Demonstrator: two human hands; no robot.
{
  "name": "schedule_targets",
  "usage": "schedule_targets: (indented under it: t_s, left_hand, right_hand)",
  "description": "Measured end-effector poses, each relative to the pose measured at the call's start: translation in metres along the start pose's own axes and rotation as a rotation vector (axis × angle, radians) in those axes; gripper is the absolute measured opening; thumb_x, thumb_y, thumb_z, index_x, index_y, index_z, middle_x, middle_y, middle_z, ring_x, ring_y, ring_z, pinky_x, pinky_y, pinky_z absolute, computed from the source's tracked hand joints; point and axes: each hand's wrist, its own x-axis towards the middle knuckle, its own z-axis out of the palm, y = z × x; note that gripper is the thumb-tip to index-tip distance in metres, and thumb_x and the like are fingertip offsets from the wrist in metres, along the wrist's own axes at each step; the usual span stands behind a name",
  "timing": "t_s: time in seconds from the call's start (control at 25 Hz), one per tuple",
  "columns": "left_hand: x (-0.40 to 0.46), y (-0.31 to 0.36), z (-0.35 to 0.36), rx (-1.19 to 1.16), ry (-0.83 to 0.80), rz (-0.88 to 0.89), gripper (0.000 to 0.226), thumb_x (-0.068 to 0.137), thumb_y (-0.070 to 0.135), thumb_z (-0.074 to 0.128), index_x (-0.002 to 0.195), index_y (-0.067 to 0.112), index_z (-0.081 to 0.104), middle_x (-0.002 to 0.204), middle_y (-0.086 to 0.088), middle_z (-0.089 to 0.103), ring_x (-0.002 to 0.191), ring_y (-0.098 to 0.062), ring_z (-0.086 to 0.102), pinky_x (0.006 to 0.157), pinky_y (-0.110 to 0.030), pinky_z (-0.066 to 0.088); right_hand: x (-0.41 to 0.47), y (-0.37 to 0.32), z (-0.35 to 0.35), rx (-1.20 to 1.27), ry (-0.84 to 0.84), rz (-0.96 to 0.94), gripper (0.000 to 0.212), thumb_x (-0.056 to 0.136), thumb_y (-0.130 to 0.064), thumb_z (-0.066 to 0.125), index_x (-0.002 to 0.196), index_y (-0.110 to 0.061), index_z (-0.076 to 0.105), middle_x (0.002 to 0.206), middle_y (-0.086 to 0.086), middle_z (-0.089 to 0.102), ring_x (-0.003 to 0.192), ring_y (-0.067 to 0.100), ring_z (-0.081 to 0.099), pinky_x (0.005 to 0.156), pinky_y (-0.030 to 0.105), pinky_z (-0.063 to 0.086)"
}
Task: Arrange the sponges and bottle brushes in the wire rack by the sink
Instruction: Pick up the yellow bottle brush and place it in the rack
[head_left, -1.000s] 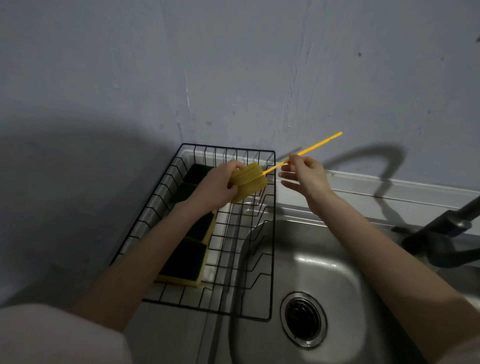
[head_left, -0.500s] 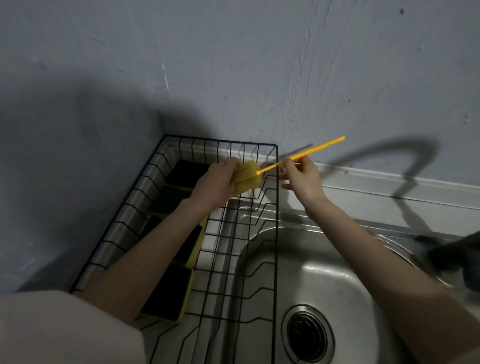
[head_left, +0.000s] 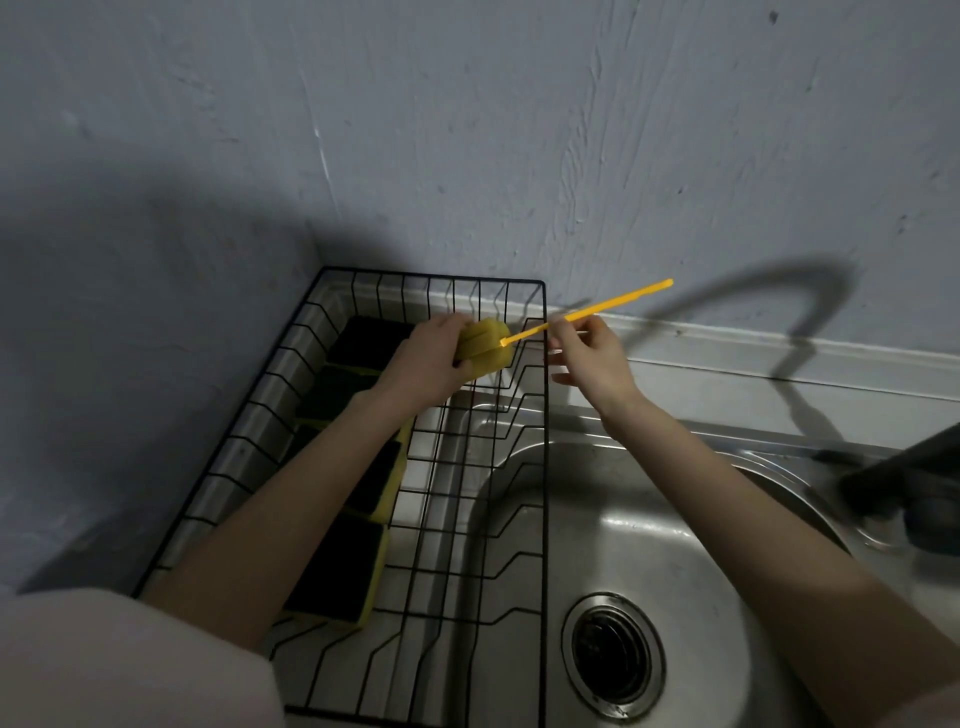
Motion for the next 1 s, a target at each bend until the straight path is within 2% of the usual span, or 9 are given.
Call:
schedule_targets:
  t_s: [0.08,0.16,0.24,0.36,0.48,0.68,0.8,0.88,1.0]
  left_hand:
    - [-0.008,0.008,-0.006,0.020,-0.004,0.020,0.050,0.082,0.011,0.058,0.129,0.009,0.041,0.135,-0.014,0.045,0.121,-0.029,0.044,0.102,-0.045,0.040]
    - [-0.016,0.016,-0.014,0.035,-0.001,0.045,0.048,0.083,0.013,0.057,0.128,0.009,0.042,0.135,-0.014,0.046,0.121,-0.029,0.045,0.101,-0.043,0.041]
    - [-0.028,0.027,-0.021,0.046,0.006,0.067,0.046,0.084,0.013,0.055,0.128,0.008,0.043,0.134,-0.014,0.048,0.121,-0.029,0.045,0.099,-0.041,0.040]
    - [-0.050,0.043,-0.028,0.040,0.031,0.100,0.045,0.085,0.012,0.054,0.128,0.008,0.044,0.132,-0.013,0.050,0.119,-0.029,0.048,0.099,-0.041,0.041]
    - [-0.076,0.056,-0.028,0.089,0.030,0.142,0.044,0.085,0.012,0.052,0.129,0.009,0.043,0.128,-0.013,0.052,0.114,-0.027,0.050,0.095,-0.038,0.042]
    - [-0.119,0.092,-0.021,0.083,0.071,0.216,0.040,0.086,0.008,0.051,0.125,0.004,0.047,0.129,-0.016,0.053,0.115,-0.028,0.050,0.099,-0.035,0.039]
    - [-0.144,0.115,-0.011,0.076,0.109,0.265,0.039,0.084,0.007,0.053,0.122,-0.001,0.050,0.128,-0.019,0.056,0.120,-0.028,0.051,0.102,-0.028,0.036]
    - [-0.157,0.130,0.000,0.051,0.131,0.313,0.040,0.079,0.010,0.053,0.116,-0.005,0.055,0.120,-0.023,0.061,0.113,-0.031,0.057,0.098,-0.029,0.040]
    - [-0.173,0.157,0.017,0.040,0.089,0.304,0.045,0.075,0.018,0.048,0.114,-0.005,0.057,0.116,-0.024,0.063,0.109,-0.032,0.059,0.098,-0.033,0.042]
  right_hand:
    - [-0.007,-0.001,-0.007,-0.033,-0.016,0.020,0.019,0.091,-0.033,0.049,0.092,-0.014,0.047,0.085,0.001,0.057,0.080,0.018,0.059,0.076,0.034,0.052]
    - [-0.012,-0.001,-0.014,-0.106,-0.027,0.057,0.024,0.088,-0.036,0.052,0.098,-0.015,0.047,0.098,0.004,0.059,0.100,0.027,0.061,0.095,0.044,0.050]
    - [-0.024,-0.004,-0.023,-0.144,-0.037,0.064,0.025,0.087,-0.035,0.054,0.103,-0.016,0.049,0.106,0.007,0.059,0.111,0.031,0.058,0.101,0.047,0.045]
    - [-0.047,-0.003,-0.036,-0.255,-0.043,0.018,0.035,0.089,-0.028,0.052,0.119,-0.010,0.052,0.117,0.015,0.063,0.108,0.029,0.058,0.095,0.036,0.044]
    - [-0.078,0.000,-0.051,-0.365,-0.069,-0.025,0.036,0.090,-0.022,0.051,0.124,-0.009,0.052,0.122,0.014,0.062,0.105,0.028,0.056,0.083,0.026,0.040]
    - [-0.122,0.006,-0.083,-0.480,-0.120,-0.089,0.034,0.090,-0.016,0.052,0.123,-0.007,0.054,0.123,0.014,0.062,0.114,0.027,0.057,0.095,0.028,0.041]
    - [-0.141,0.011,-0.103,-0.509,-0.125,-0.121,0.032,0.089,-0.013,0.052,0.120,-0.006,0.056,0.123,0.014,0.062,0.113,0.027,0.058,0.093,0.026,0.042]
    - [-0.154,0.014,-0.118,-0.515,-0.134,-0.135,0.031,0.088,-0.011,0.052,0.118,-0.005,0.058,0.122,0.014,0.063,0.112,0.026,0.058,0.091,0.023,0.041]
    - [-0.171,0.018,-0.145,-0.537,-0.151,-0.163,0.030,0.087,-0.008,0.053,0.116,-0.002,0.060,0.121,0.016,0.064,0.112,0.027,0.059,0.098,0.029,0.041]
